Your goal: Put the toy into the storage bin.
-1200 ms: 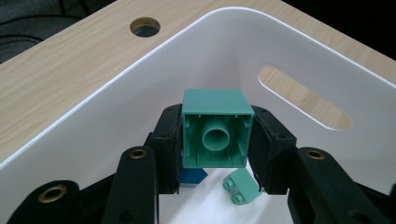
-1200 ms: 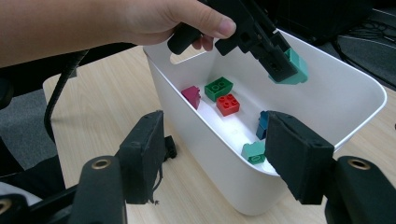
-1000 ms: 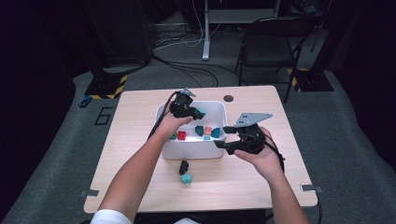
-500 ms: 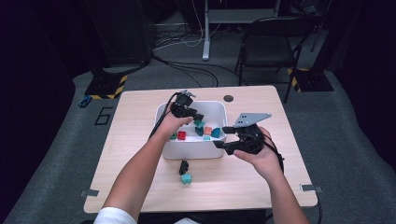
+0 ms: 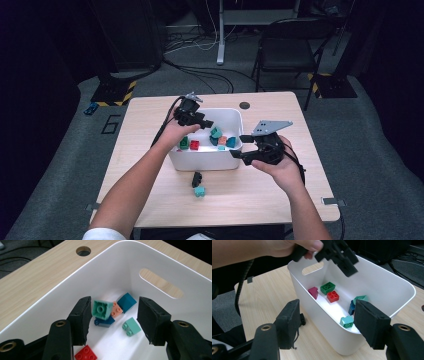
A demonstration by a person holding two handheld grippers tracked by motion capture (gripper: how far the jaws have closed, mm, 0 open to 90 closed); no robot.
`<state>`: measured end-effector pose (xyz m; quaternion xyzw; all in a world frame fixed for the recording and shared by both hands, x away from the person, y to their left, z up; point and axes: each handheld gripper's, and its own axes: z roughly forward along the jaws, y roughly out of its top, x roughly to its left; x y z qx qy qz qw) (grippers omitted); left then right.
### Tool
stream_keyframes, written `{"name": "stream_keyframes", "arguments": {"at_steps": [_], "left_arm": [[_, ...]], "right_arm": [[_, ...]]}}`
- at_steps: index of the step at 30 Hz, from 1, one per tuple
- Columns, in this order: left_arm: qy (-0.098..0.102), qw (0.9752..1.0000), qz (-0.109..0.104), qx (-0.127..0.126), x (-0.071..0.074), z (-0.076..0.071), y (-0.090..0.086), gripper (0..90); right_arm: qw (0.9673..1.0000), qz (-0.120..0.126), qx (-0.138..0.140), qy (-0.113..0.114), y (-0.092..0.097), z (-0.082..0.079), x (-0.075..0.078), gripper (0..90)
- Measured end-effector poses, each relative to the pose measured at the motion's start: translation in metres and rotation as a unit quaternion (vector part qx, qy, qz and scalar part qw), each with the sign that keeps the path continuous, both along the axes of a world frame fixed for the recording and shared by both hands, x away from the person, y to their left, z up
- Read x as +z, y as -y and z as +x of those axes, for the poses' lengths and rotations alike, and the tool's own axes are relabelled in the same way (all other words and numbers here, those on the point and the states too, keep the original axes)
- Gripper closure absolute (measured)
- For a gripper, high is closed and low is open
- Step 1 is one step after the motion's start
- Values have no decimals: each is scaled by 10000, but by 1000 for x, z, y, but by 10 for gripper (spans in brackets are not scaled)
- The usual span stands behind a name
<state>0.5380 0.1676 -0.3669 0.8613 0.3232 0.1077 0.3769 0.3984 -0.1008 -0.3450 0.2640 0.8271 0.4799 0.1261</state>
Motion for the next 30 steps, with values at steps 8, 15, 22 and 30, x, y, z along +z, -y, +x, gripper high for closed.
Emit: {"name": "stream_keyframes", "arguments": {"at_steps": [8,15,22,30], "left_arm": [[163,9996,17,-241,22,-33,-11,447],[242,9991,-12,-340,28,-51,-21,440],[284,9987,-71,-414,33,-68,-31,439],[242,9983,-122,-516,24,-93,-44,439]], "right_arm": [[10000,4,-41,10,2,1,0,372],[10000,-9,-42,3,2,1,0,372],[10000,-10,-53,5,2,1,0,372],[10000,-29,-48,6,1,0,-1,372]]}}
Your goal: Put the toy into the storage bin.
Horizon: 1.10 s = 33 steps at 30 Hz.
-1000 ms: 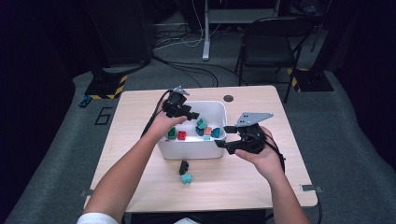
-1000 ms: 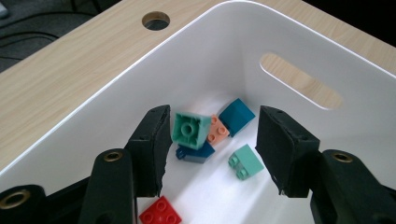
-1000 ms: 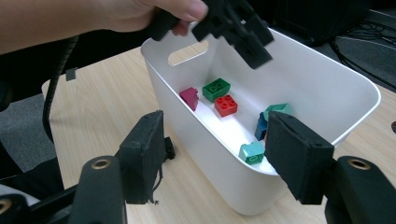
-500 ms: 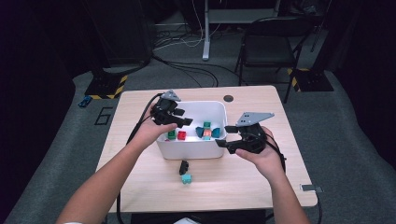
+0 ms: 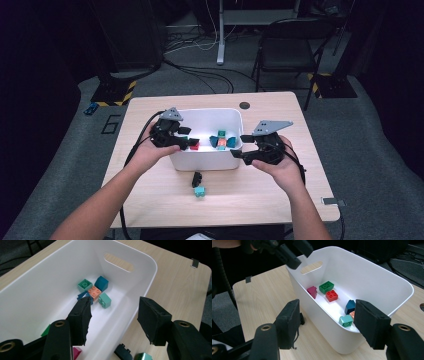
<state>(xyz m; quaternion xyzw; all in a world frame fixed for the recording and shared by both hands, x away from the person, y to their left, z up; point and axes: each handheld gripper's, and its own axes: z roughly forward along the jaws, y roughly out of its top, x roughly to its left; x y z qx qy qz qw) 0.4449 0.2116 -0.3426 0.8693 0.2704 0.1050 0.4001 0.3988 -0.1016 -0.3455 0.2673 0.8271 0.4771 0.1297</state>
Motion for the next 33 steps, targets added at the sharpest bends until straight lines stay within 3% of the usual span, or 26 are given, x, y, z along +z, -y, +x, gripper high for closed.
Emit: {"name": "stream_keyframes", "arguments": {"at_steps": [9,15,24,33], "left_arm": [[-31,10000,46,-81,-22,-23,-9,439],[-103,9993,20,-363,-36,-36,-11,439],[-249,9981,-76,-551,-62,-48,-7,443],[-274,9978,100,-592,-92,-54,-2,452]], "right_arm": [[10000,-16,1,3,-2,-1,0,371],[10000,-29,6,0,-2,0,-1,370],[10000,-48,15,-47,-5,0,-2,368],[10000,-43,20,-31,-5,0,-2,368]]}}
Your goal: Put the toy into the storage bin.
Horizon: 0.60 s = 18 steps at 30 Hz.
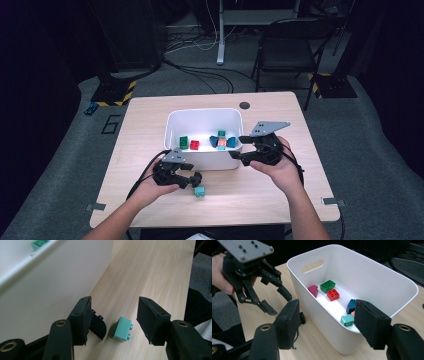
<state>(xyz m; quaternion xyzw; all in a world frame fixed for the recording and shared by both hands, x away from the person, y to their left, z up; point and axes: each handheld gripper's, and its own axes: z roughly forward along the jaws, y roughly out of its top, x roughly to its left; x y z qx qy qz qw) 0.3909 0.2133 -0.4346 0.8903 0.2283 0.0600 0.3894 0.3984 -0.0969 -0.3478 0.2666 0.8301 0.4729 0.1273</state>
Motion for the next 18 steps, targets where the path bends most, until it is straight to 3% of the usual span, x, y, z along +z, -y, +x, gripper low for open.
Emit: {"name": "stream_keyframes", "arguments": {"at_steps": [5,14,18], "left_arm": [[-66,10000,35,-46,-14,-2,3,461],[-170,9996,-116,-202,-33,-7,9,477],[-168,9995,18,-273,-41,-9,14,489]], "right_arm": [[10000,0,6,14,0,0,0,368],[10000,1,-2,9,0,0,0,368],[10000,-8,19,26,-1,0,-1,368]]}}
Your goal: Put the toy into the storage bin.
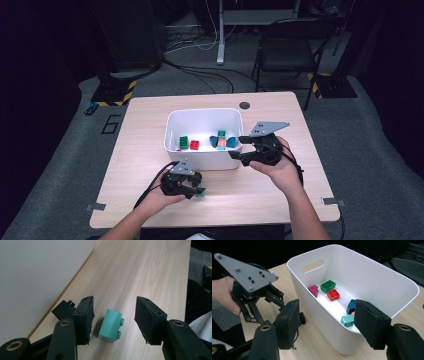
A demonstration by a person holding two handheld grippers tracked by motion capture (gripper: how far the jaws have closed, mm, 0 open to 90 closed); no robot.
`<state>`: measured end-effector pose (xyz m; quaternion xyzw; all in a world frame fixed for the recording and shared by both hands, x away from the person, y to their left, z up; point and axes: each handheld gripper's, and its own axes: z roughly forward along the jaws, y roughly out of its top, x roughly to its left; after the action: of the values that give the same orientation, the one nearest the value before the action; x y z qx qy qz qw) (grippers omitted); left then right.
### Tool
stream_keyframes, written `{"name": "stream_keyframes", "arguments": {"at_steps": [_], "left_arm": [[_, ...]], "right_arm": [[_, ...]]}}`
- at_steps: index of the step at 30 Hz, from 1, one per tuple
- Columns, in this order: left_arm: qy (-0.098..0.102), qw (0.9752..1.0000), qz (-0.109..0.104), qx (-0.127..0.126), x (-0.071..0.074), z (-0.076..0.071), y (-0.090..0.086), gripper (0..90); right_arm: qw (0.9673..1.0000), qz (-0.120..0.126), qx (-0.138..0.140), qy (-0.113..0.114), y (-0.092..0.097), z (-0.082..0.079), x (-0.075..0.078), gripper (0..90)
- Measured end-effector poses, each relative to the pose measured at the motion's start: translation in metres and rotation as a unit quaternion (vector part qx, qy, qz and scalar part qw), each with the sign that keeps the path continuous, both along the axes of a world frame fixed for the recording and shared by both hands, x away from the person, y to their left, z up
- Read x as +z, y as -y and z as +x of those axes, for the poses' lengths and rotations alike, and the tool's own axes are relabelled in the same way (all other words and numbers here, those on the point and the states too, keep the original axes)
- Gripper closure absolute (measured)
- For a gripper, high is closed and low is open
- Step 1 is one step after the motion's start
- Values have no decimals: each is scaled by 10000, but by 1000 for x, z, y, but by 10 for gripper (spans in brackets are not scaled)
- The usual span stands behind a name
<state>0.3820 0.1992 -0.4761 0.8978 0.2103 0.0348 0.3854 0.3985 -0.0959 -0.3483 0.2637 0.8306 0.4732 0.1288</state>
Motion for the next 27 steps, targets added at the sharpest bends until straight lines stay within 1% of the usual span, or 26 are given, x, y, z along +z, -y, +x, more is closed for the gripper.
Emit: {"name": "stream_keyframes", "arguments": {"at_steps": [3,4,5,6,8,10,11,14,15,16,17,18,19,20,23,25,27], "left_arm": [[14,10000,61,-34,-6,-1,4,499],[33,9999,118,-57,-8,-1,4,503],[28,9999,92,-28,-9,-1,5,508],[23,9999,143,-49,-10,-1,6,508],[-15,9999,122,-63,-14,-1,6,522],[-26,9998,173,-61,-17,-1,7,527],[13,9998,190,-34,-19,-1,7,529],[-50,9997,241,-42,-23,-2,7,539],[0,9997,229,-43,-24,-2,6,547],[-21,9997,244,-35,-23,-2,6,555],[1,9998,212,13,-24,-3,5,557],[-27,9997,225,-22,-23,-3,5,562],[-15,9997,250,-45,-23,-3,4,567],[11,9997,232,-26,-24,-3,4,573],[71,9995,321,-34,-24,-5,5,605],[110,9991,406,-4,-27,-6,6,629],[96,9990,443,-6,-28,-6,7,648]], "right_arm": [[10000,9,-10,-10,0,-1,0,368],[10000,9,-10,-11,0,0,0,368],[10000,5,-8,-10,0,0,0,368],[10000,5,-11,-13,0,0,0,368],[10000,1,-8,-6,0,0,0,368],[10000,5,-4,-15,0,0,0,368],[10000,7,-3,-15,0,0,0,368],[10000,15,-10,-16,0,0,0,368],[10000,16,-10,-12,1,0,1,368],[10000,14,1,8,1,0,1,368],[10000,16,2,10,1,0,1,368],[10000,15,2,11,1,0,1,368],[10000,7,4,4,1,0,1,368],[10000,5,-8,-17,0,-1,0,368],[10000,-9,19,14,0,0,0,368],[10000,-2,0,-7,0,0,0,368],[10000,-5,-3,-16,0,0,0,368]]}}
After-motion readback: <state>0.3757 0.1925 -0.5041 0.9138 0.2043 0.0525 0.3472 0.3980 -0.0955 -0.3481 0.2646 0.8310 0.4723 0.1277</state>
